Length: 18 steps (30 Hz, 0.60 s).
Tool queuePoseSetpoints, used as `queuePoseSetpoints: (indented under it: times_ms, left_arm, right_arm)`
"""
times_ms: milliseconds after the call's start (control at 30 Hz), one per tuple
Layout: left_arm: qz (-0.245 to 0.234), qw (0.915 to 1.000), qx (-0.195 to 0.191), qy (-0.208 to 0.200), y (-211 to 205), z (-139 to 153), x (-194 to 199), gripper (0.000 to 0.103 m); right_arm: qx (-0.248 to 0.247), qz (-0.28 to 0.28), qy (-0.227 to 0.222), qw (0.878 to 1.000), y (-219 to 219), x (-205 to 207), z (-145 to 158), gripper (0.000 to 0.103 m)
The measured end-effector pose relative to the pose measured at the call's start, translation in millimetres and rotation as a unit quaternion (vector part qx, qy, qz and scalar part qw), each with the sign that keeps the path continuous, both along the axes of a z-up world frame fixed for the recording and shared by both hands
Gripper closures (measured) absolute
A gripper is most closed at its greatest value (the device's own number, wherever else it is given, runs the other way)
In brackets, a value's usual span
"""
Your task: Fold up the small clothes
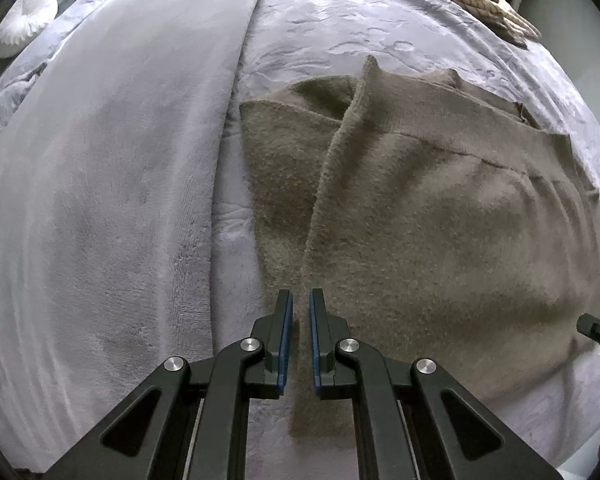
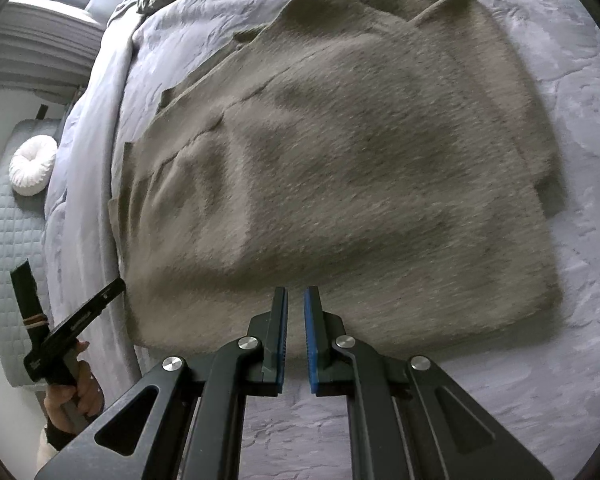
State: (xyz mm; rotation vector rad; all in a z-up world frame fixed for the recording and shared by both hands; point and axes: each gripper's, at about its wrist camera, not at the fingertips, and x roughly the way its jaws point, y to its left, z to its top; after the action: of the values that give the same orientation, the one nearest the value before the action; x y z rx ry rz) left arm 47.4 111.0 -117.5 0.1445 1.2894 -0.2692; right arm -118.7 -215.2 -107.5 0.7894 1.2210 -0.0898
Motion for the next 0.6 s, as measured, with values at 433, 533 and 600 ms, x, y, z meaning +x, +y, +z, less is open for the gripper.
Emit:
queuePoseSetpoints:
  times_ms: [433, 533, 600]
  left_arm:
    - [0.025, 0.9994, 0.013, -0.021, -4.3, 3.8, -1.9, 0.001]
    - [0.035, 0.9992, 0.012, -0.014, -1.1, 0.1, 2.0, 0.001]
    - [0.038, 0.9991, 0.013, -0.010, 0.1, -1.9, 3.2, 0.001]
  right_arm:
    - [0.020, 0.034, -0.006, 0.999, 37.8, 8.3, -1.7, 0.041]
    - [0.022, 0.053, -0.026, 0.998, 53.3, 10.8, 4.1, 0.020]
    - [0.023, 0.067, -0.031, 0.997, 64.9, 12.7, 6.0, 0.020]
